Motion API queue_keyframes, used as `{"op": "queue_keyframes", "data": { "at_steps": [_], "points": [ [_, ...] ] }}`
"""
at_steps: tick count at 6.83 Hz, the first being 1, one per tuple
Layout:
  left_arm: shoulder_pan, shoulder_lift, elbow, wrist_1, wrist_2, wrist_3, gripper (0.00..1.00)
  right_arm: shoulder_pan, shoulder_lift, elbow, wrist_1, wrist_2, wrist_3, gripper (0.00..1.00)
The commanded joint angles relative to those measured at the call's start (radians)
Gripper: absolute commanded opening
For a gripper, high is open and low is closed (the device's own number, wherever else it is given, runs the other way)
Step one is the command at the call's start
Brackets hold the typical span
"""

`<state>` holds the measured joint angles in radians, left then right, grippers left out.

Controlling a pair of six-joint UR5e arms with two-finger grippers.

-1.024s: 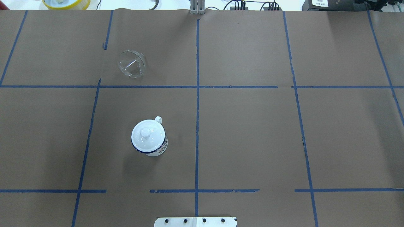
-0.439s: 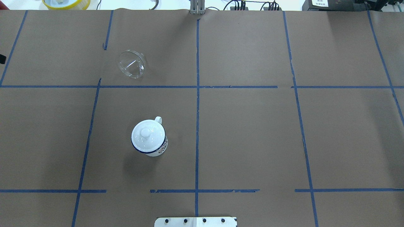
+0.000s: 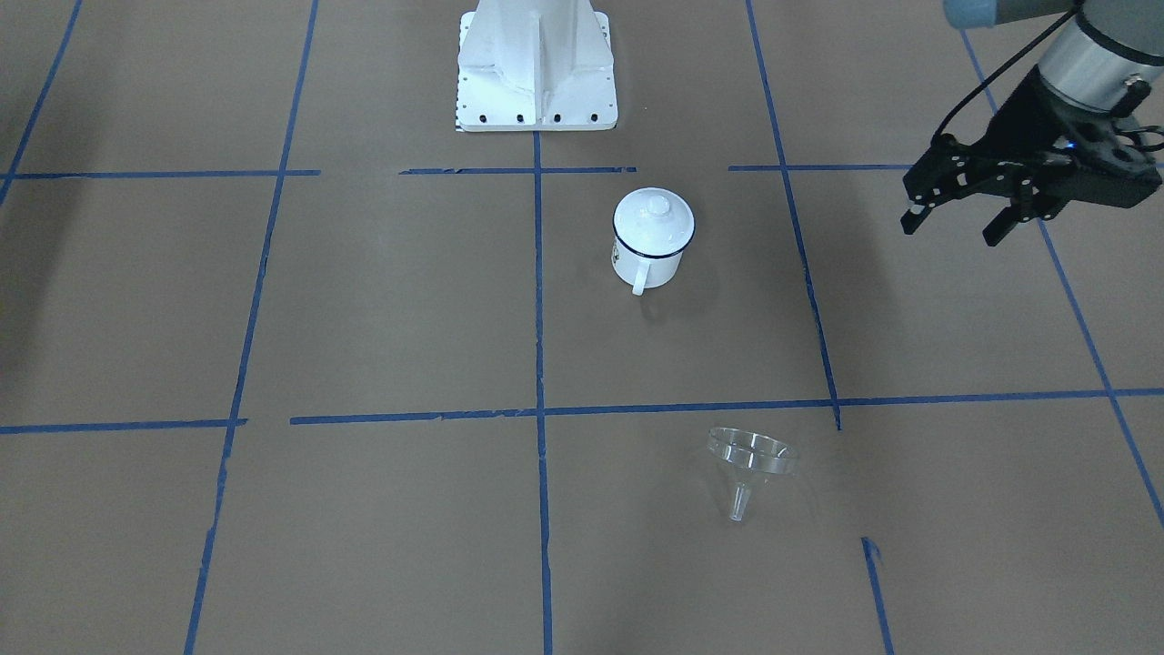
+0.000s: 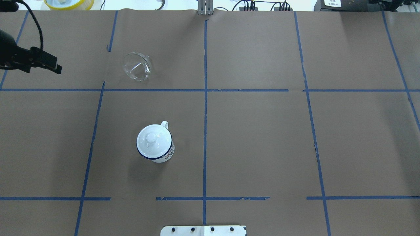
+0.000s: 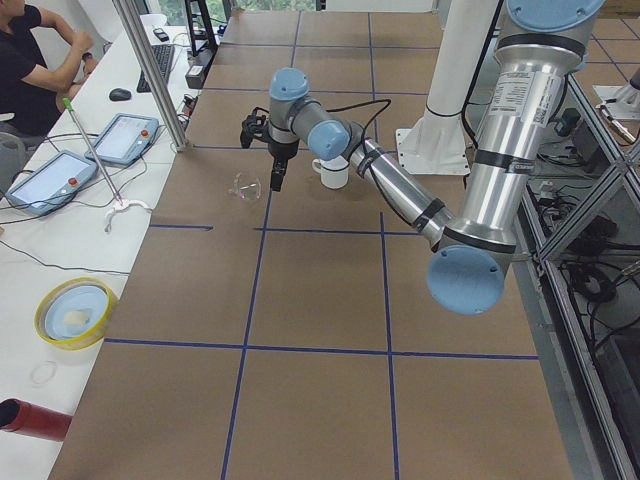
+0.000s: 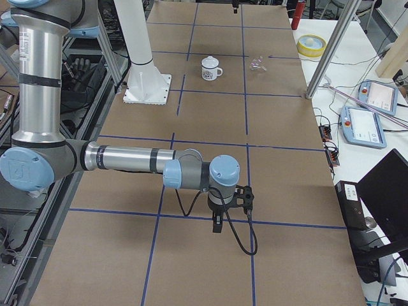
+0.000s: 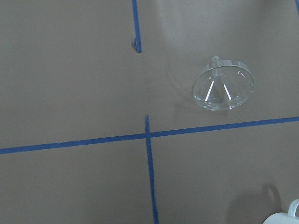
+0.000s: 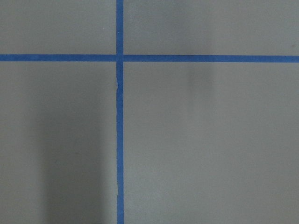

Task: Place funnel on cup
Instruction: 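Move the left gripper over the white lid on the mug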

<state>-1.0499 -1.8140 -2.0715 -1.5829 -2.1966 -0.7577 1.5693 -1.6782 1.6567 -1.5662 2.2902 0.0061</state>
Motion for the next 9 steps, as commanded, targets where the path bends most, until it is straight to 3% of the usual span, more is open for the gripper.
{"op": "queue_keyframes", "data": {
  "at_steps": [1,3,4,5,7,9],
  "points": [
    [0.173,-0.082,-0.016,0.038,0.120,-0.165,1.00,0.000,0.000,0.000,0.000,0.000,0.000,1.00],
    [0.313,-0.306,-0.009,0.328,0.182,-0.231,1.00,0.000,0.000,0.000,0.000,0.000,0.000,1.00],
    [0.368,-0.333,-0.010,0.349,0.245,-0.289,1.00,0.000,0.000,0.000,0.000,0.000,0.000,1.00],
    [0.407,-0.334,-0.003,0.346,0.250,-0.319,1.00,0.000,0.000,0.000,0.000,0.000,0.000,1.00],
    [0.584,-0.341,-0.003,0.313,0.381,-0.568,1.00,0.000,0.000,0.000,0.000,0.000,0.000,1.00],
    [0.602,-0.334,0.046,0.244,0.386,-0.597,1.00,0.000,0.000,0.000,0.000,0.000,0.000,1.00]
  ]
}}
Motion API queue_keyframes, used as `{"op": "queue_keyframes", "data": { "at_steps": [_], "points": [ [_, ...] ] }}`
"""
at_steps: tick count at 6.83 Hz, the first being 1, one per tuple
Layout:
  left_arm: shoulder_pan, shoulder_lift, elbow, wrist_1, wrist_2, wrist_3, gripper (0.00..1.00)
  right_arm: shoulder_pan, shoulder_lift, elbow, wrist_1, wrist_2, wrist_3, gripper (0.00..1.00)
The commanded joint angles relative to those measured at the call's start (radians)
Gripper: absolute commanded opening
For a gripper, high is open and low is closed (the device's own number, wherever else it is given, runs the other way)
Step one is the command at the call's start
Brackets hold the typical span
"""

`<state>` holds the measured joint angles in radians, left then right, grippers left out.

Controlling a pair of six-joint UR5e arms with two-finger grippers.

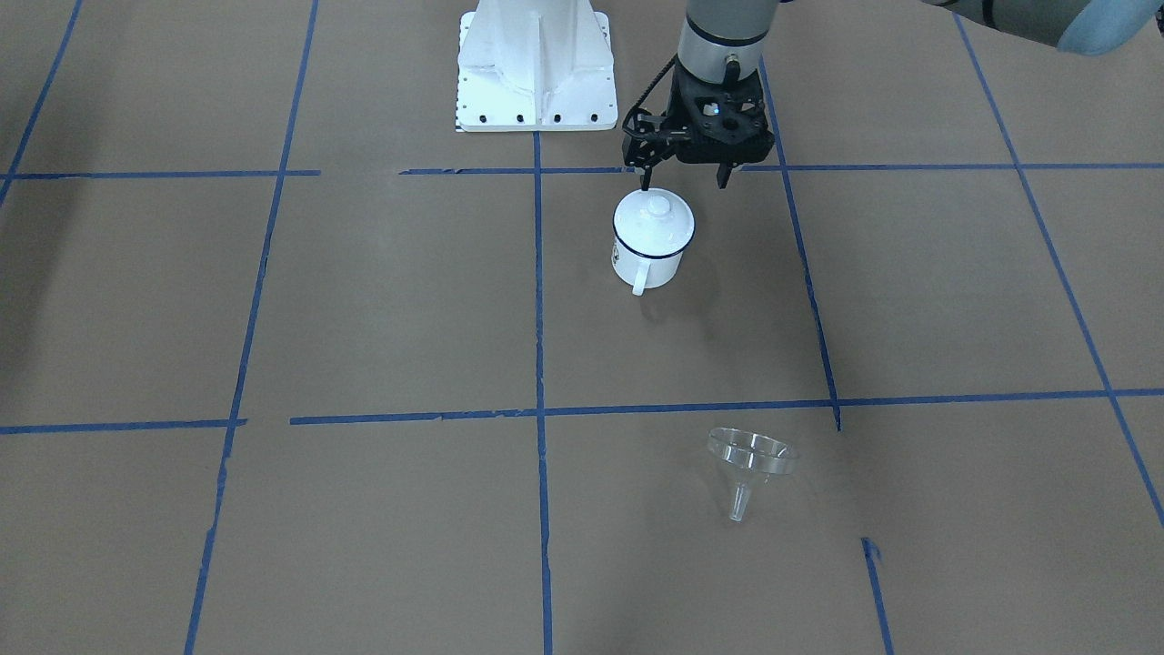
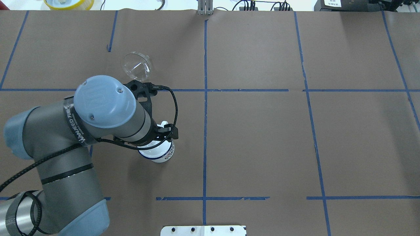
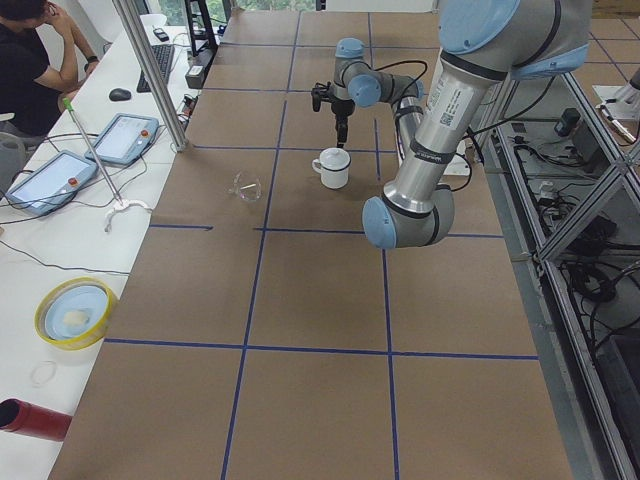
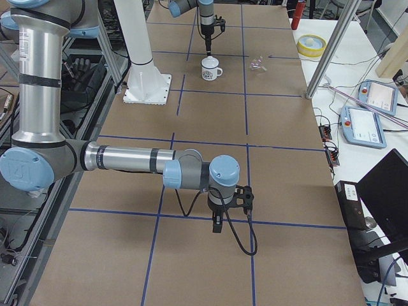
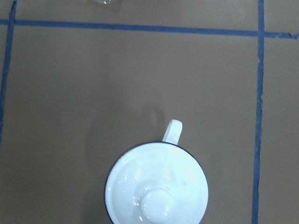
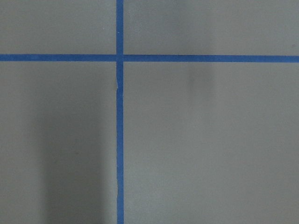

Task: Place funnel on cup
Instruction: 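Move the left gripper over the white lid on the mug, then lower the left gripper and grasp the white lid's knob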

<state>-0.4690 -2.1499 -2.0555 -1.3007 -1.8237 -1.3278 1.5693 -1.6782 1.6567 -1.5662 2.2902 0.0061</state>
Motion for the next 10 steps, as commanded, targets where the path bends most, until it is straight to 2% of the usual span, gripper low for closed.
{"op": "queue_keyframes", "data": {
  "at_steps": [1,3,7,10],
  "points": [
    [0.020,0.016,0.040,-0.055,0.017,-0.022,1.00,0.000,0.000,0.000,0.000,0.000,0.000,1.00],
    [0.020,0.025,0.043,-0.055,0.018,-0.019,0.98,0.000,0.000,0.000,0.000,0.000,0.000,1.00],
    [0.010,0.031,0.055,-0.057,0.018,0.037,0.85,0.000,0.000,0.000,0.000,0.000,0.000,1.00],
    [-0.011,0.031,0.066,-0.057,0.017,0.041,0.71,0.000,0.000,0.000,0.000,0.000,0.000,1.00]
  ]
}}
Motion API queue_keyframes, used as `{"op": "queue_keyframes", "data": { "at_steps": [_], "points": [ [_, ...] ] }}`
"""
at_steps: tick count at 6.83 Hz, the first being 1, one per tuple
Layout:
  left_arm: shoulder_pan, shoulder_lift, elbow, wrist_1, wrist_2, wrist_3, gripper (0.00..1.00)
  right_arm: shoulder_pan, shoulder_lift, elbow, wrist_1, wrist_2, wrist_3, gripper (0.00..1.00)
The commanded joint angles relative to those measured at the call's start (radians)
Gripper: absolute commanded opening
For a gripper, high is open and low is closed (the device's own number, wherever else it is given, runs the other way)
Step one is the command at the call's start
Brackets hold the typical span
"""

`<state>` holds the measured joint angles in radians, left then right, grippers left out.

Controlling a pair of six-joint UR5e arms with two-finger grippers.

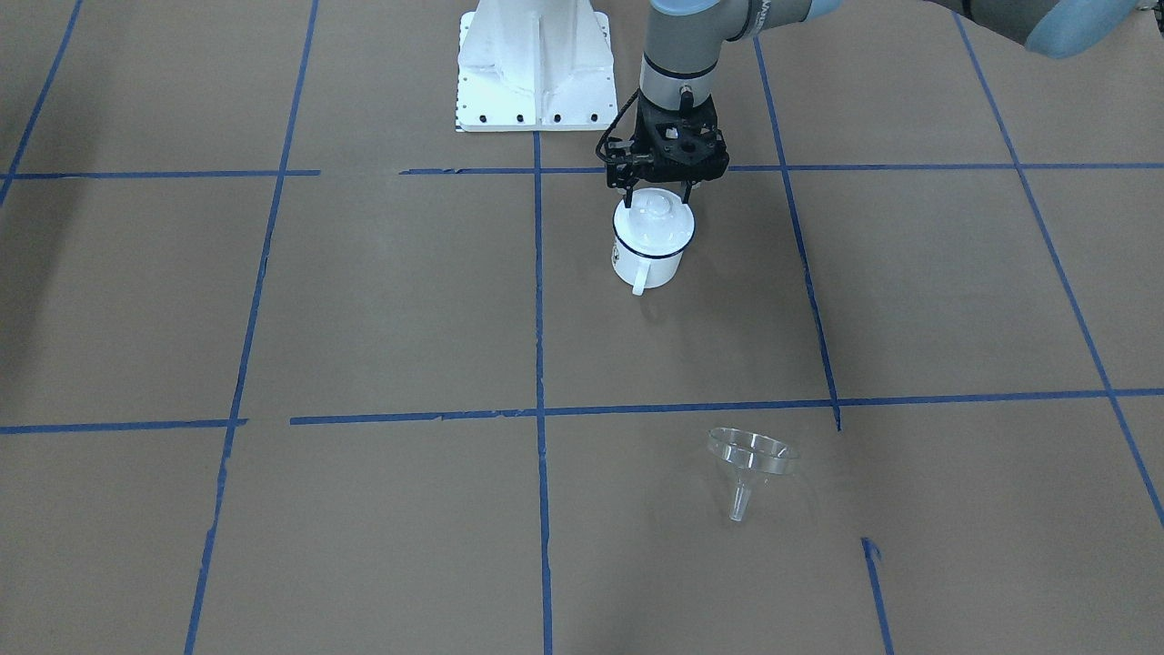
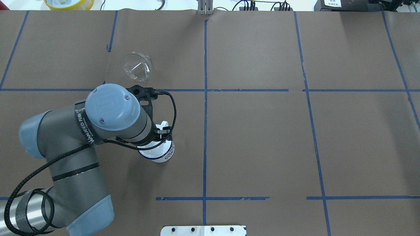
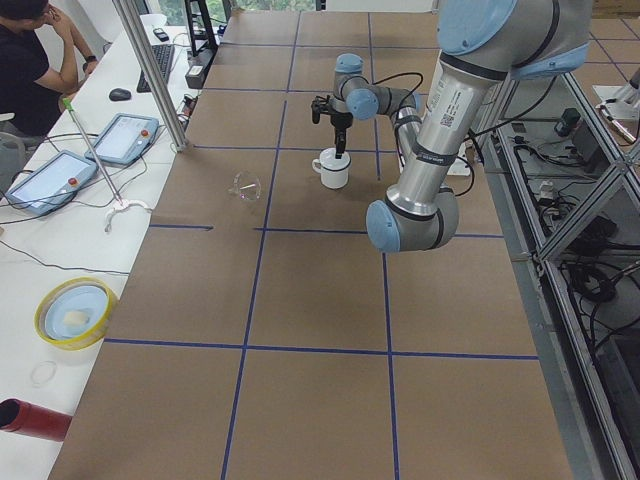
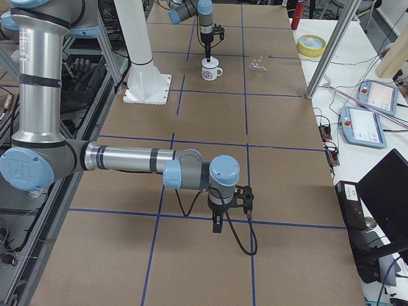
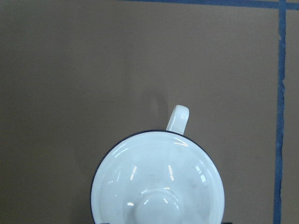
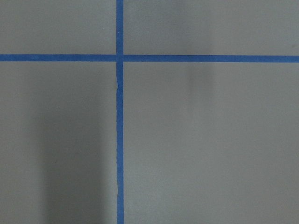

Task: Place funnel on cup
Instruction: 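Lower the left gripper and grasp the white lid's knob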

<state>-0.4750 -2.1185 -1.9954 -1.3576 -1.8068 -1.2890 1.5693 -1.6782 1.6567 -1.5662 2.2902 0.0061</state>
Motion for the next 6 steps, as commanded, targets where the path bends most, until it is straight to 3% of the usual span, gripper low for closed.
{"op": "queue_keyframes", "data": {
  "at_steps": [1,3,4,6],
  "points": [
    [-0.010,-0.001,0.006,0.000,0.000,0.002,0.68,0.000,0.000,0.000,0.000,0.000,0.000,1.00],
    [-0.011,0.000,0.006,-0.015,-0.002,0.000,0.58,0.000,0.000,0.000,0.000,0.000,0.000,1.00],
    [-0.011,0.000,0.006,-0.015,-0.002,0.000,0.48,0.000,0.000,0.000,0.000,0.000,0.000,1.00],
    [-0.011,-0.001,0.003,-0.015,-0.006,-0.003,0.17,0.000,0.000,0.000,0.000,0.000,0.000,1.00]
  ]
}}
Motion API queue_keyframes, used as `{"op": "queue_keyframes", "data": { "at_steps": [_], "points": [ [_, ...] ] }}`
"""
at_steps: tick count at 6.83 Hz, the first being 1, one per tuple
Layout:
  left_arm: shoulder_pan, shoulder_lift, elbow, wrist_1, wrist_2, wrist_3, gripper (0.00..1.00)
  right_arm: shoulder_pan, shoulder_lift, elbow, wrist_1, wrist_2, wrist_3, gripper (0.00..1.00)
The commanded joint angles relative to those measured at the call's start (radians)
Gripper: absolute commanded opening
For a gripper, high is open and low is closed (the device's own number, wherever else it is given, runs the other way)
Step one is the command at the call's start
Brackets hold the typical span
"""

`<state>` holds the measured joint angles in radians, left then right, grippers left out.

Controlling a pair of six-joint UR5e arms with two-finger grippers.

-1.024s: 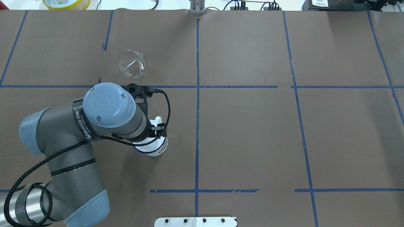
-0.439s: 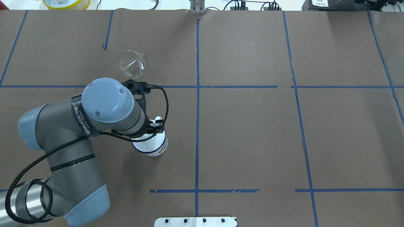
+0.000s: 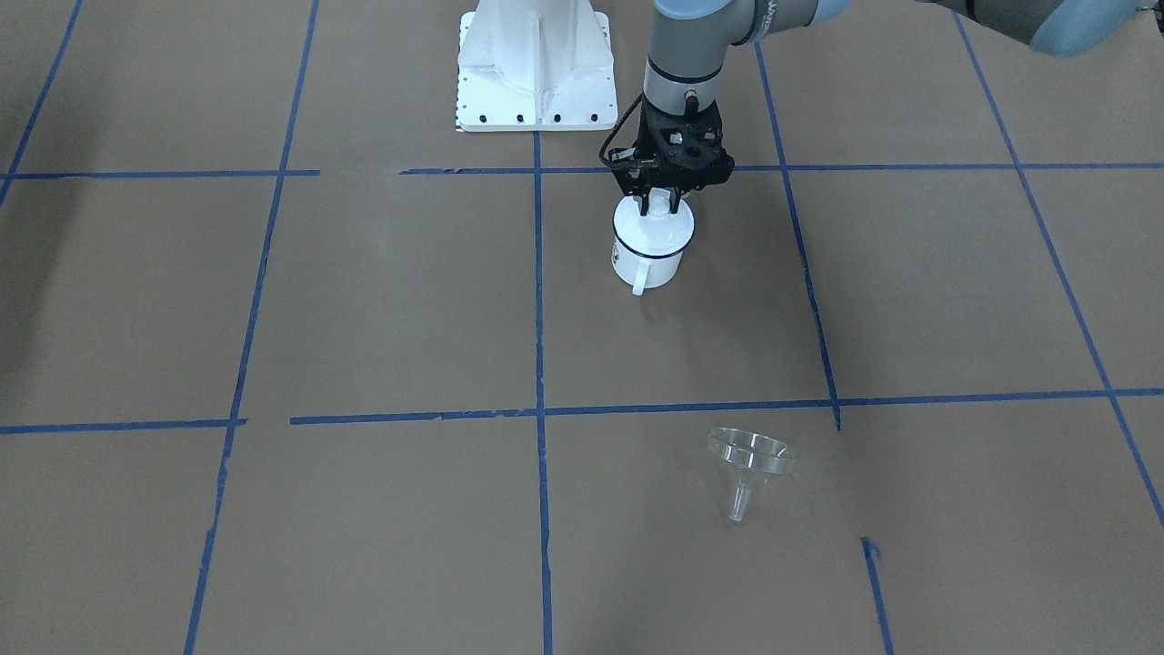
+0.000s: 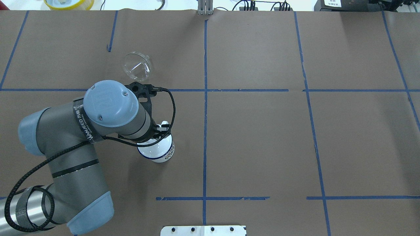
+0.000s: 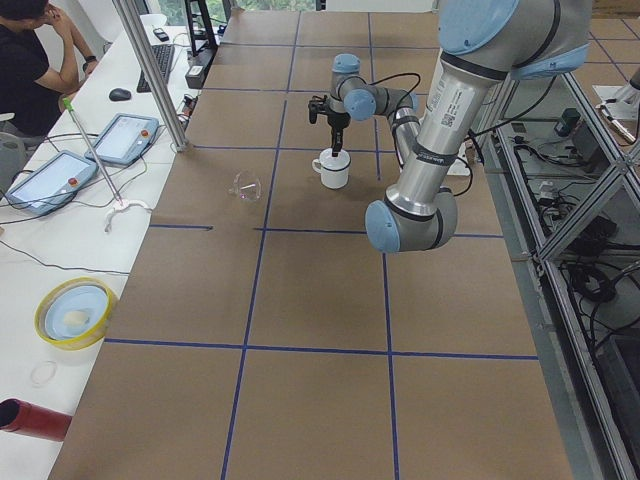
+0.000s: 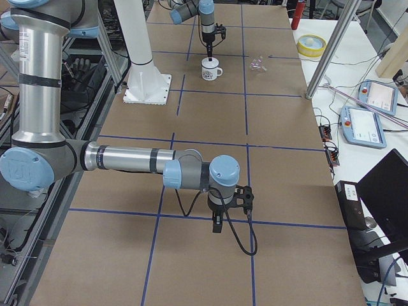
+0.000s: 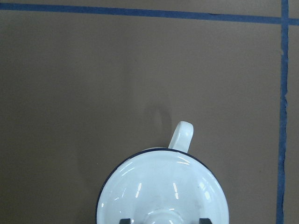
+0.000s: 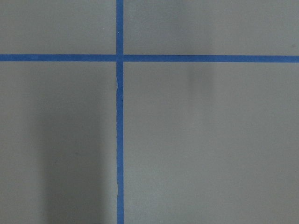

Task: Place funnel on cup
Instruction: 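Lower the left gripper and grasp the white lid's knob, then lift the lid off the mug and set it beside the mug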

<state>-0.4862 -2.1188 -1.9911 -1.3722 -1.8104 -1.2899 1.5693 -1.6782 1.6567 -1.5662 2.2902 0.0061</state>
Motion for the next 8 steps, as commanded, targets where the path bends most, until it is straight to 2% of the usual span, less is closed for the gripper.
{"op": "queue_keyframes", "data": {
  "at_steps": [1,2,3,4,5,6,7,8],
  "points": [
    [0.000,-0.001,-0.012,0.001,0.000,-0.002,0.00,0.000,0.000,0.000,0.000,0.000,0.000,1.00],
    [-0.017,0.000,-0.034,0.007,-0.001,0.001,0.00,0.000,0.000,0.000,0.000,0.000,0.000,1.00],
    [-0.085,-0.001,-0.055,0.027,-0.004,0.003,0.00,0.000,0.000,0.000,0.000,0.000,0.000,1.00],
    [-0.119,-0.001,-0.092,0.079,-0.006,0.009,0.00,0.000,0.000,0.000,0.000,0.000,0.000,1.00],
    [-0.167,0.000,-0.133,0.119,-0.006,0.123,0.00,0.000,0.000,0.000,0.000,0.000,0.000,1.00],
    [-0.196,0.047,-0.141,0.116,-0.006,0.197,0.00,0.000,0.000,0.000,0.000,0.000,0.000,1.00],
    [-0.196,0.138,-0.131,0.032,0.000,0.225,0.00,0.000,0.000,0.000,0.000,0.000,0.000,1.00],
    [-0.196,0.245,-0.100,-0.155,0.000,0.228,0.00,0.000,0.000,0.000,0.000,0.000,0.000,1.00]
  ]
}}
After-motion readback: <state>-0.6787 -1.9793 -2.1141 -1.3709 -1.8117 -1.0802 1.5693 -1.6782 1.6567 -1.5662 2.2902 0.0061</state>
